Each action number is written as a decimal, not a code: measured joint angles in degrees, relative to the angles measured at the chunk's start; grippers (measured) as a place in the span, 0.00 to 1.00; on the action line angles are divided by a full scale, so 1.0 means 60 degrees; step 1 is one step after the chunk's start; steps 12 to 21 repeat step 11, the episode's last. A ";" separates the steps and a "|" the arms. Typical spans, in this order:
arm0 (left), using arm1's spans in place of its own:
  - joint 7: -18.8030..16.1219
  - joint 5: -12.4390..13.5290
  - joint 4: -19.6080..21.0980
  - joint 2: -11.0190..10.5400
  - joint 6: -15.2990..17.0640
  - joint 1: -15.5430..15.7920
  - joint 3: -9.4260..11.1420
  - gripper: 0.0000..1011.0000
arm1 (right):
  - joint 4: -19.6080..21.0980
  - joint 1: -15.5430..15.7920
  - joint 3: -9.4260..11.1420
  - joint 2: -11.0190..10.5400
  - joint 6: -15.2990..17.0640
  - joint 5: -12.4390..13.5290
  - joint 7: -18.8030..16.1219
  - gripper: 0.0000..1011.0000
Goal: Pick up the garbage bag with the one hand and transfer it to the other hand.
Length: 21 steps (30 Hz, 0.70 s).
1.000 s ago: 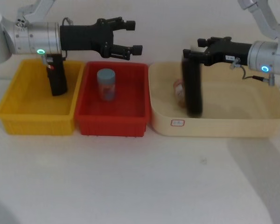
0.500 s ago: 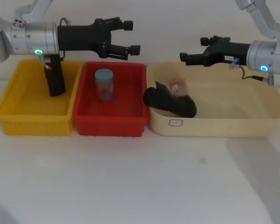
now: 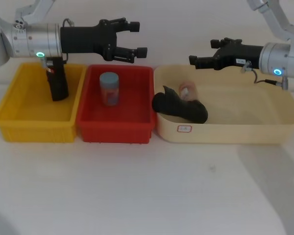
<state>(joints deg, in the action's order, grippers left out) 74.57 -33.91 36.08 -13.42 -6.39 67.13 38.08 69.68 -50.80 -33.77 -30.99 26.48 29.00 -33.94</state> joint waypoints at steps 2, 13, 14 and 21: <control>0.0000 0.0000 0.0000 0.0000 -0.0001 0.0000 0.0000 0.99 | 0.0001 0.0000 0.0000 -0.0002 0.0002 -0.0002 0.0000 0.99; 0.0000 0.0000 0.0000 0.0000 0.0000 0.0000 0.0000 0.99 | 0.0007 0.0000 0.0001 -0.0008 0.0012 -0.0005 0.0000 0.99; 0.0000 0.0000 0.0000 0.0000 0.0000 0.0000 0.0000 0.99 | 0.0007 0.0000 0.0001 -0.0008 0.0012 -0.0005 0.0000 0.99; 0.0000 0.0000 0.0000 0.0000 0.0000 0.0000 0.0000 0.99 | 0.0007 0.0000 0.0001 -0.0008 0.0012 -0.0005 0.0000 0.99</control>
